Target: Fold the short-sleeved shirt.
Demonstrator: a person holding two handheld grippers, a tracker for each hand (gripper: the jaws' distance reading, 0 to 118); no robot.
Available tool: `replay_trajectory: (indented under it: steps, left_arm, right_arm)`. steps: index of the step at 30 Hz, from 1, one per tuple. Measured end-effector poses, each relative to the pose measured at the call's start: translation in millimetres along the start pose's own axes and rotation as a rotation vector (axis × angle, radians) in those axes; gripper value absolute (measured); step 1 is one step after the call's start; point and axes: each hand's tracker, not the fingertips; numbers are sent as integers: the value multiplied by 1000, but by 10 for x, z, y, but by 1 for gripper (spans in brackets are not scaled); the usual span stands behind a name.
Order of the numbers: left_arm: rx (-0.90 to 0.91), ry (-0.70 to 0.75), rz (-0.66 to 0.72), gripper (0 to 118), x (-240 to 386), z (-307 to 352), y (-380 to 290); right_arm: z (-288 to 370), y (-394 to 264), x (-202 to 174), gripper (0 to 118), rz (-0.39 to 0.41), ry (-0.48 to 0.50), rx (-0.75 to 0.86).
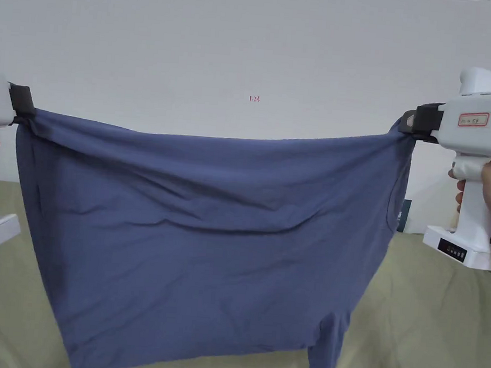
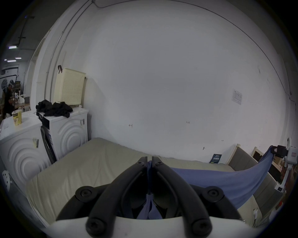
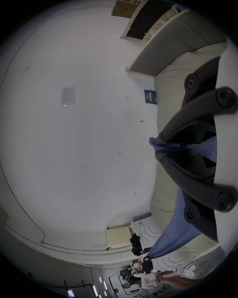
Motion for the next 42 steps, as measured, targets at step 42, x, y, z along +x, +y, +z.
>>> replay_trajectory:
  steps: [42]
  left_arm:
    - [-370,-80,-15,0,-577,1116,-3040]
  right_arm:
    - [1425,-3484,348,10,-74,-3,-297]
